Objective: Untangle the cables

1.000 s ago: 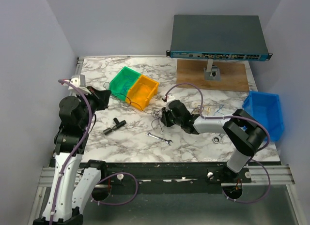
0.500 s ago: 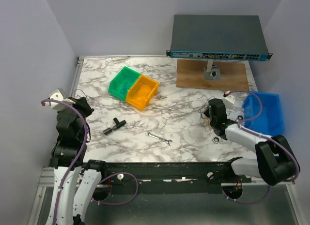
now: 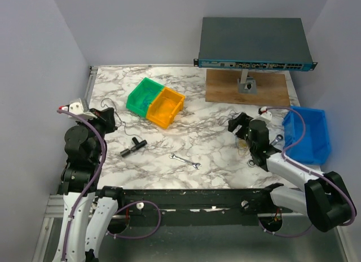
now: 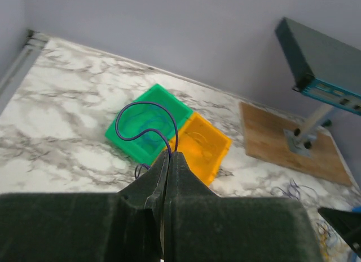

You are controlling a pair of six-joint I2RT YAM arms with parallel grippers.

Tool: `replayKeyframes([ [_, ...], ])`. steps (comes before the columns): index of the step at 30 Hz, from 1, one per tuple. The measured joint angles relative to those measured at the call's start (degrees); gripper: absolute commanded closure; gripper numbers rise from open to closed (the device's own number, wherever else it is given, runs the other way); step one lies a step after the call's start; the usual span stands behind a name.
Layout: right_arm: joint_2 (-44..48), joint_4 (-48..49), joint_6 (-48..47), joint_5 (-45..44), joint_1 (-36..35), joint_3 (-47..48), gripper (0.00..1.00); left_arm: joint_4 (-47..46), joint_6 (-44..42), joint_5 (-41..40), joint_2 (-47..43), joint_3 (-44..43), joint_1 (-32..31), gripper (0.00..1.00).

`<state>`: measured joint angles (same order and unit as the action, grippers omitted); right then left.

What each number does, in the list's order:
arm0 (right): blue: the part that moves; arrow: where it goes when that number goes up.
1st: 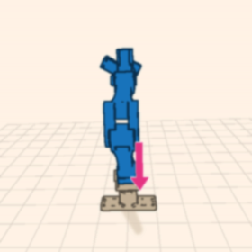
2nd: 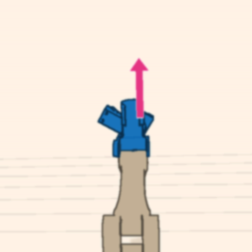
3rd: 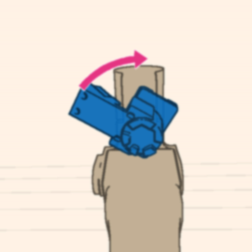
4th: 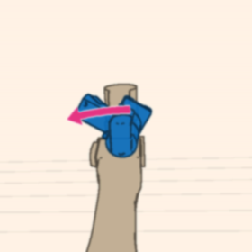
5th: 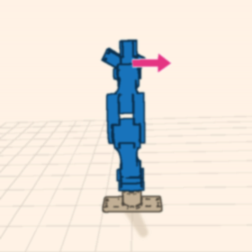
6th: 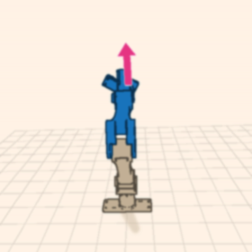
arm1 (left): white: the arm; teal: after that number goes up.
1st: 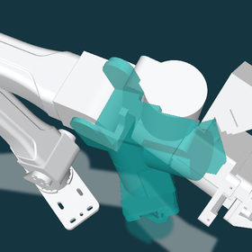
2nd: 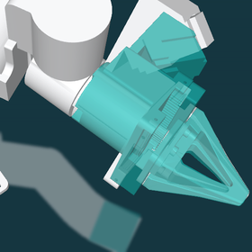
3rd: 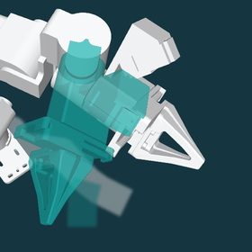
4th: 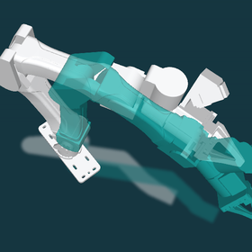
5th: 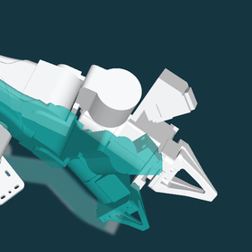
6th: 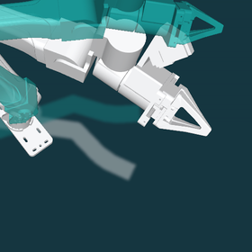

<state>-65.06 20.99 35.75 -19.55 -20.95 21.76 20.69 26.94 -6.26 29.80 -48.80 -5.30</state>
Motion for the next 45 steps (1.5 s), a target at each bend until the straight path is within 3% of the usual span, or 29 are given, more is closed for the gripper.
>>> replayKeyframes([
  [5, 2.73, 5.79, -3.48, 10.16, 0.00, -2.93, 0.15, -6.19, -0.87, 14.75, 0.98, 1.99, 0.00, 1.00],
  [8, 4.09, 10.73, -4.79, 17.35, -0.07, -4.66, 0.15, -9.49, -0.57, 24.65, 5.35, 2.19, -0.87, 1.00],
  [11, 4.20, 15.15, -5.40, 23.87, -0.11, -5.64, 0.16, -9.40, -0.55, 29.40, 11.08, 0.92, -3.89, 1.00],
  [20, 1.01, 26.97, -5.33, 39.98, -1.05, -6.60, 0.16, -7.32, 1.99, 27.58, 19.80, -1.25, -18.93, 1.00],
  [27, -0.63, 31.43, -7.54, 47.47, -6.86, -6.73, 0.17, -10.29, 3.43, 26.47, 27.54, -1.51, -26.82, 1.00],
  [34, -0.61, 30.10, -12.83, 47.69, -13.73, -6.32, 0.20, -7.58, 0.20, 29.51, 39.10, -9.01, -34.14, 1.00],
  [45, 2.47, 26.67, -16.90, 40.92, -15.43, -6.05, 0.26, -4.46, -4.28, 32.02, 44.83, -16.15, -41.42, 1.00],
])
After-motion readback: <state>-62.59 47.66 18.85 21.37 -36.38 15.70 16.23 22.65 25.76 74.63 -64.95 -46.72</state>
